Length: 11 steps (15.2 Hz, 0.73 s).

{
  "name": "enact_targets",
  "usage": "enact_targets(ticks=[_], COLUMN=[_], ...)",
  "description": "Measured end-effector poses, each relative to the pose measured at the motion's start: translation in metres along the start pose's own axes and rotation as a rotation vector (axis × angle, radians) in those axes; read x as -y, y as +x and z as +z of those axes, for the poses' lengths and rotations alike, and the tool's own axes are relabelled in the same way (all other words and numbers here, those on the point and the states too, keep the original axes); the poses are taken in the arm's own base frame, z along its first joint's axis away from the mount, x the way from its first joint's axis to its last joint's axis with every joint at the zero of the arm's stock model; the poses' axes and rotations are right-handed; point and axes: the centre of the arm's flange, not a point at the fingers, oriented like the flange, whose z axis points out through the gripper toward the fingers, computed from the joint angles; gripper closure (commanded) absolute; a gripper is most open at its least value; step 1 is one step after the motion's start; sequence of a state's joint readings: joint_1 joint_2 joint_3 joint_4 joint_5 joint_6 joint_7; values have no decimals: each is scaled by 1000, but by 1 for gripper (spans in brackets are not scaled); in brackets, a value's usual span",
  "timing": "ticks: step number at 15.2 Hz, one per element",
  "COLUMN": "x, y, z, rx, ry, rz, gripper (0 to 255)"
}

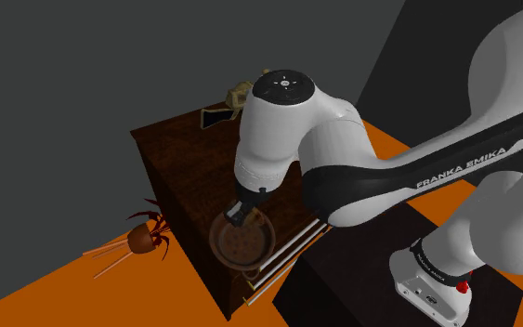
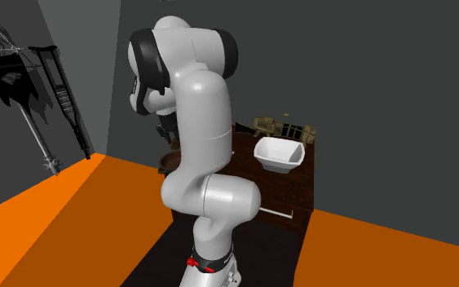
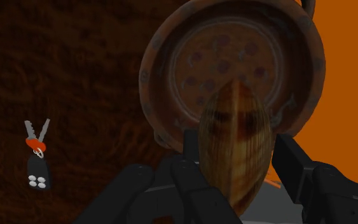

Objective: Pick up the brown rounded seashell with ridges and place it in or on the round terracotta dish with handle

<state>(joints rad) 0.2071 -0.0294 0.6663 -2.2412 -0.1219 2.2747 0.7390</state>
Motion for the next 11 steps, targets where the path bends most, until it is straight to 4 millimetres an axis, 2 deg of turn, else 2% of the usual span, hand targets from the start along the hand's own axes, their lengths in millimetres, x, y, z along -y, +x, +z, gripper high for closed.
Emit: enact_targets(ticks=[11], x=[4], y=[-5], z=[55], rx=[0], ry=[0], rz=[0], gripper=[255])
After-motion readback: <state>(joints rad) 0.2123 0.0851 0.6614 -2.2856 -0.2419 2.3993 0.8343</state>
